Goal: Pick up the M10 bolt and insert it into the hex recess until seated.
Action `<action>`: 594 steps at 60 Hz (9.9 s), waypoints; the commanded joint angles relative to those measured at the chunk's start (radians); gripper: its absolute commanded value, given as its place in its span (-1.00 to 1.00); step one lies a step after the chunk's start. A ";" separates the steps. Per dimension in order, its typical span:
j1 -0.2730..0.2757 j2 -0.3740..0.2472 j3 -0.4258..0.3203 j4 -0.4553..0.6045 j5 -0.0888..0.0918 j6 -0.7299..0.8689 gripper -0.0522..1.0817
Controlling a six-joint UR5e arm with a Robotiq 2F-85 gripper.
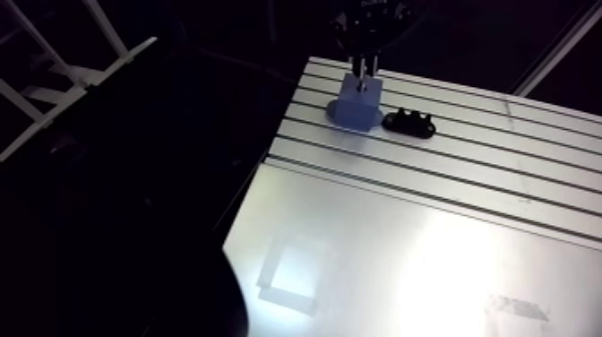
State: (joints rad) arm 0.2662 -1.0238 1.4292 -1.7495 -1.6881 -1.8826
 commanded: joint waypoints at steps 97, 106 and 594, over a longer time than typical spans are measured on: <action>0.001 -0.033 0.024 -0.028 0.003 0.002 -0.90; 0.001 -0.047 0.024 -0.030 0.006 0.046 -0.90; -0.044 -0.110 0.092 -0.077 0.103 0.501 -0.90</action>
State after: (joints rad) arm 0.2224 -1.1336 1.5236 -1.8277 -1.5843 -1.3814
